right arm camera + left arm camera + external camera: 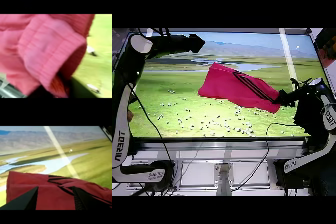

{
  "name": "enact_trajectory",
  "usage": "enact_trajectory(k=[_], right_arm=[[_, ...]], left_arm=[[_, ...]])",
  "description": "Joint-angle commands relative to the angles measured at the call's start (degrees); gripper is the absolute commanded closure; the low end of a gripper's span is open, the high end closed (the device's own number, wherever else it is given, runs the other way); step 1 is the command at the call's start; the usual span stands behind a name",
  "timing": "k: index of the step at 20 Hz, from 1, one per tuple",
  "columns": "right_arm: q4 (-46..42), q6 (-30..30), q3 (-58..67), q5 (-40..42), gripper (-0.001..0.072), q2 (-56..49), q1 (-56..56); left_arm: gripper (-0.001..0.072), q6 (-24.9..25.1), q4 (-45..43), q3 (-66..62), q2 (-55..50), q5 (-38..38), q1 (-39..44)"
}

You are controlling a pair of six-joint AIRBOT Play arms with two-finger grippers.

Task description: Fold the clothes and pants, and hang the long-sleeved shirts on hangers.

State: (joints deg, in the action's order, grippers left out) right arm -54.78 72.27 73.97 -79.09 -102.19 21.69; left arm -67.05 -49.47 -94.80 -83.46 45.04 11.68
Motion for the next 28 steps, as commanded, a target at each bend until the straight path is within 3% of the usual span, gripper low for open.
enact_trajectory(k=[1,6,10,15,20,23,28], right_arm=[[5.4,-1.9,0.1,-2.9,0.0701,0.2,0.1],[17.6,-1.1,0.6,-2.2,0.0704,3.7,5.8],[17.0,6.8,9.5,-5.1,0.0705,4.7,15.1],[16.7,16.3,29.5,-6.7,0.0705,4.7,25.0],[9.5,23.0,44.7,-18.2,0.0705,5.2,37.4],[0.0,23.1,43.7,-26.1,0.0704,8.3,45.0],[-15.0,19.4,39.8,-26.3,0.0704,17.3,57.7]], left_arm=[[0.0228,0.0,0.0,0.0,0.0,0.0,0.0],[0.0228,0.0,0.0,0.0,0.0,0.0,0.0],[0.0228,0.0,0.0,0.0,0.0,0.0,0.0],[0.0228,0.0,0.0,0.0,0.0,-0.1,0.0],[0.0228,0.0,0.0,0.0,0.0,-1.2,0.0],[0.0228,0.0,0.0,0.0,0.0,-2.3,0.0],[0.0228,0.0,0.0,0.0,0.0,-2.8,0.0]])
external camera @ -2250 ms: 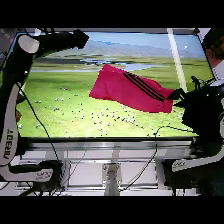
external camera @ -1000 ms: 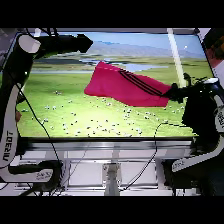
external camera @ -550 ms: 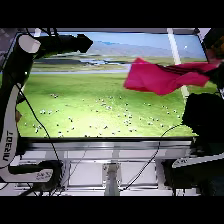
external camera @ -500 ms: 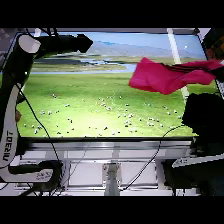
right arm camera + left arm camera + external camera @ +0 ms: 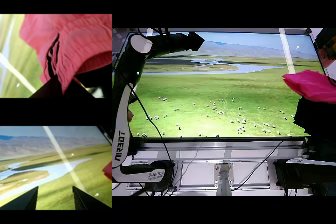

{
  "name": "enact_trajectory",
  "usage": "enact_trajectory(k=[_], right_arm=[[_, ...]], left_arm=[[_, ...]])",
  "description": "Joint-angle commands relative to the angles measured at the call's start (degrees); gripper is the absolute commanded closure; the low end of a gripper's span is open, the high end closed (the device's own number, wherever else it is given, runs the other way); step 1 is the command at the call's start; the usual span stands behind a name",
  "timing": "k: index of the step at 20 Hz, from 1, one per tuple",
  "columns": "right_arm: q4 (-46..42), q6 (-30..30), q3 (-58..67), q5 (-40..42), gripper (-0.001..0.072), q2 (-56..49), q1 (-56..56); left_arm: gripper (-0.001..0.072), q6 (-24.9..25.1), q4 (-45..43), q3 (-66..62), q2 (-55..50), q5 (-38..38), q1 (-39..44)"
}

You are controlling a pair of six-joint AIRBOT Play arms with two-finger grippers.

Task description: Fold the clothes and pants, and hang the long-sleeved shirts on hangers.

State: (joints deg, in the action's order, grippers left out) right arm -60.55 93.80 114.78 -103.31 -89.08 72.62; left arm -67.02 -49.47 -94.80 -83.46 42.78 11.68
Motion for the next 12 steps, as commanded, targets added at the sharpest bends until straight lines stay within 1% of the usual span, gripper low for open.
enact_trajectory(k=[1,5,8,11,12], right_arm=[[-10.6,-2.9,-1.6,-2.1,0.0704,5.6,9.0],[-11.7,-2.8,-7.2,-2.2,0.0703,11.5,16.0],[-15.2,-2.8,-16.1,-2.2,0.0702,15.9,16.2],[-16.6,-2.8,-24.3,-2.1,0.0698,18.6,16.3],[-17.9,-2.7,-25.4,-2.1,0.0644,18.9,16.3]], left_arm=[[0.0228,0.0,0.0,0.0,0.0,-1.0,0.0],[0.0228,0.0,0.0,0.0,0.0,-2.0,0.0],[0.0228,0.0,0.0,0.0,0.0,-2.1,0.0],[0.0228,0.0,0.0,0.0,0.0,-2.9,0.0],[0.0227,0.0,0.0,0.0,0.0,-3.3,0.0]])
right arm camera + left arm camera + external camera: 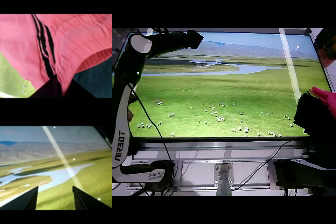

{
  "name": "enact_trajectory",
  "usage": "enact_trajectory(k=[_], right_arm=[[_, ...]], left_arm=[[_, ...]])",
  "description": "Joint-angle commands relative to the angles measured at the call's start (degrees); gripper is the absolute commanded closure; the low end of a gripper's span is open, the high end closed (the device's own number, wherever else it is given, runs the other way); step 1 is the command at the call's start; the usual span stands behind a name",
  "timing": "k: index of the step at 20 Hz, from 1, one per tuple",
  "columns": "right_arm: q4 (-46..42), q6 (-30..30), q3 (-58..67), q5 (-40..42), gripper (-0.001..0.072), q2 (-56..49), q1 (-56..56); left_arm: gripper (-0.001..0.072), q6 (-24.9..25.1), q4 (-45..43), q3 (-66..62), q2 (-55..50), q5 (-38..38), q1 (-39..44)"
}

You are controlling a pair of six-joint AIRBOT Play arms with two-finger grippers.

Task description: Fold the clothes and pants, and hang the long-sleeved shirts on hangers.

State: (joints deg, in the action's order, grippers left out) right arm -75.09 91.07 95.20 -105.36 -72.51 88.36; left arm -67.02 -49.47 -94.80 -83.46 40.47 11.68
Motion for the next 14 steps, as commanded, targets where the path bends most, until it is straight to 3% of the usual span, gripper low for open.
enact_trajectory(k=[1,2,5,7,8,9,10,11,12,14], right_arm=[[-4.9,2.0,-6.1,-0.1,0.0477,2.7,0.5],[-6.3,2.6,-5.9,-0.1,0.0312,3.1,0.5],[-8.0,2.7,-3.5,-0.1,0.0279,3.7,0.5],[-3.7,6.1,-0.5,3.2,0.0269,3.7,0.5],[2.8,6.5,0.7,5.0,0.0288,3.6,0.5],[12.7,6.3,1.6,6.4,0.0493,3.6,0.2],[21.5,4.0,1.9,7.6,0.0686,3.6,-0.8],[29.6,2.1,1.9,9.0,0.0699,3.6,-3.0],[35.7,1.7,1.9,10.3,0.0700,3.5,-6.1],[44.5,0.6,1.9,11.7,0.0701,3.5,-15.5]], left_arm=[[0.0227,0.0,-0.1,0.0,0.0,-1.2,0.0],[0.0227,0.0,-0.1,0.0,0.0,-1.3,0.0],[0.0227,1.3,0.0,0.0,0.0,-1.4,0.0],[0.0227,2.1,-0.1,0.0,0.0,-1.4,0.0],[0.0229,2.1,-0.1,0.0,0.0,-1.5,0.0],[0.0262,2.0,0.0,0.0,0.0,-1.5,-0.3],[0.0425,1.9,-0.1,0.0,0.1,-1.4,-1.1],[0.0645,1.9,0.0,0.0,0.5,-0.8,-2.0],[0.0697,1.9,-0.1,0.0,1.5,1.0,-3.3],[0.0698,1.9,-0.1,0.0,4.7,5.2,-6.2]])
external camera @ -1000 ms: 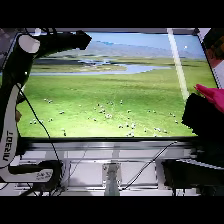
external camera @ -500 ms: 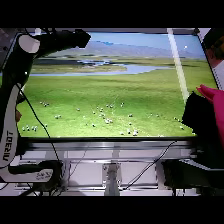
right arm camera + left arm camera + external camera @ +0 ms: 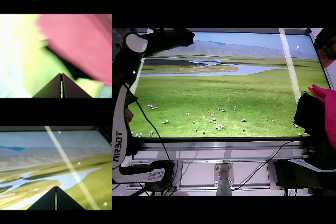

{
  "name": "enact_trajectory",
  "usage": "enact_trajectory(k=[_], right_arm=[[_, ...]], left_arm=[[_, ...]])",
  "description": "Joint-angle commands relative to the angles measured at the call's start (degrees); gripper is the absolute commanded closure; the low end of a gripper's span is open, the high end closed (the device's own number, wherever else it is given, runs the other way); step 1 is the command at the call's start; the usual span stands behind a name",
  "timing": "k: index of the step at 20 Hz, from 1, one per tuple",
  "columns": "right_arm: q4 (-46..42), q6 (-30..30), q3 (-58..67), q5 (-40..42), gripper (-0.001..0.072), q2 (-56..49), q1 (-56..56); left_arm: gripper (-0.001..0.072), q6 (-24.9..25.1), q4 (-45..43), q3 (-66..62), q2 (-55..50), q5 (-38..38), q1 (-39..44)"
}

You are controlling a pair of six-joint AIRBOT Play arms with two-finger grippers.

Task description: Fold the clothes and pants, and hang the long-sleeved shirts on hangers.

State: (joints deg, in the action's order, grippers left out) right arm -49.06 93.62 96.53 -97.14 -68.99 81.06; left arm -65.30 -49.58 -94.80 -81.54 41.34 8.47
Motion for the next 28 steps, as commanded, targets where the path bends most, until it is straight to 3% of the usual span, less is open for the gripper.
enact_trajectory(k=[1,3,6,11,17,28], right_arm=[[21.0,-2.5,0.8,4.2,0.0700,-0.1,-13.9],[22.1,-3.3,2.2,7.1,0.0701,-0.1,-26.4],[20.7,-3.3,4.6,11.1,0.0702,-0.1,-40.9],[21.0,-3.2,6.7,11.3,0.0703,-0.4,-54.0],[20.1,-3.3,6.7,14.5,0.0698,-1.0,-59.4],[19.9,-3.3,6.7,15.9,0.0698,-1.0,-59.3]], left_arm=[[0.0698,0.2,-0.2,0.0,4.8,6.4,-4.5],[0.0699,-0.5,-2.3,0.0,9.7,11.1,-7.8],[0.0698,-5.7,-9.8,0.0,18.2,16.8,-12.0],[0.0699,-10.1,-13.5,0.0,30.6,25.1,-17.0],[0.0697,-12.1,-13.4,0.0,37.1,28.8,-18.4],[0.0697,-12.1,-13.4,0.0,38.3,28.9,-18.4]])
